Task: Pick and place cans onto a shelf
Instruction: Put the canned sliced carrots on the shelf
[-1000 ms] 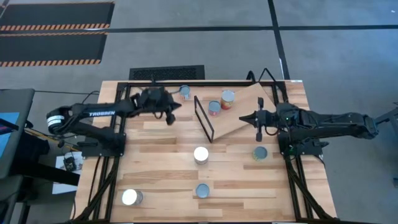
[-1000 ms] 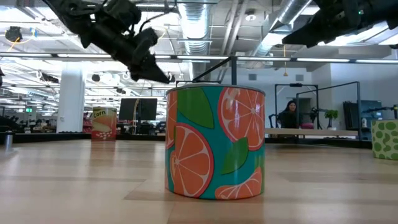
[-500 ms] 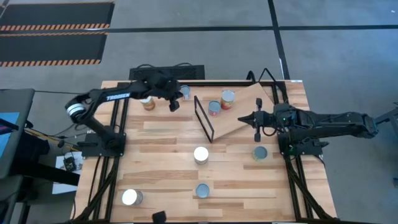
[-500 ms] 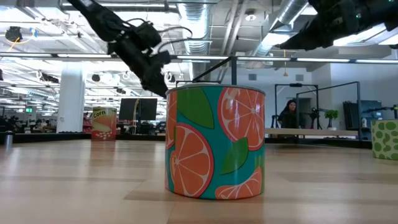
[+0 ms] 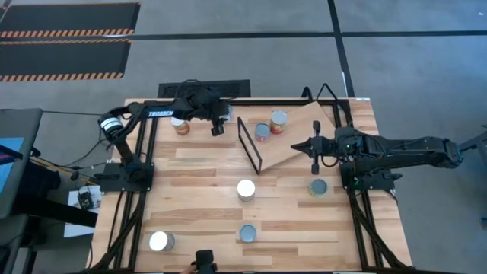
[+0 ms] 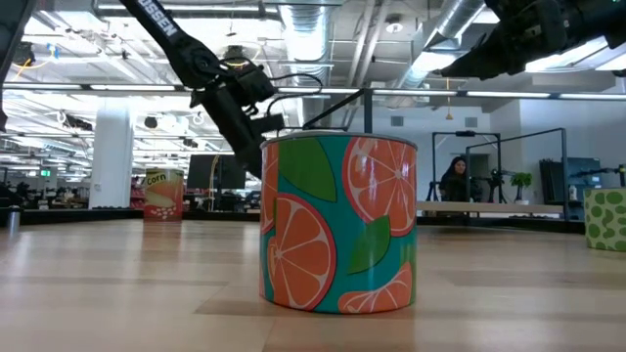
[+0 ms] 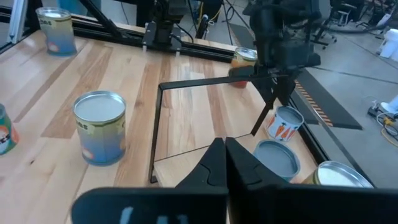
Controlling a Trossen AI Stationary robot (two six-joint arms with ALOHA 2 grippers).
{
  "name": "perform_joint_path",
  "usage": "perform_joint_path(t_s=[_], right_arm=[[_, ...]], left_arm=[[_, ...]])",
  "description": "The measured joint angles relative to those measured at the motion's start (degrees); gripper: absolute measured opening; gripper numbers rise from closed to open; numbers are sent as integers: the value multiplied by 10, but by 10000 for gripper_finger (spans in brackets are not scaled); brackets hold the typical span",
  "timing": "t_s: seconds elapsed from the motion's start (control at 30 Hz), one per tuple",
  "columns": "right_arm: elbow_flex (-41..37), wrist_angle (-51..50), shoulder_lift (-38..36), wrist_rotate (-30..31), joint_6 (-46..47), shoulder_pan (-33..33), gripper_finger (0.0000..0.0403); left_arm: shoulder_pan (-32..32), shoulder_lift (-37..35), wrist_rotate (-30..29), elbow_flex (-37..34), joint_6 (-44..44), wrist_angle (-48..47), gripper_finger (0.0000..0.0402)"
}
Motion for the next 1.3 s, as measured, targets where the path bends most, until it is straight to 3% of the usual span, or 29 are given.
perform_joint_path(t_s=[0.23,0.6,0.87,1.13,1.3], right_arm=[[0,0,0,0,0,0,10],[0,1,0,0,1,0,12],[0,1,0,0,6,0,6],[1,-3,-2,0,12,0,10],[1,-22,-24,0,13,0,6]], left_arm=[[0,27,-26,0,25,13,132],[0,33,-25,0,54,8,28],[-3,40,-32,2,63,6,4],[-15,-31,-15,39,65,-120,2],[-70,-113,-12,38,60,-215,2]])
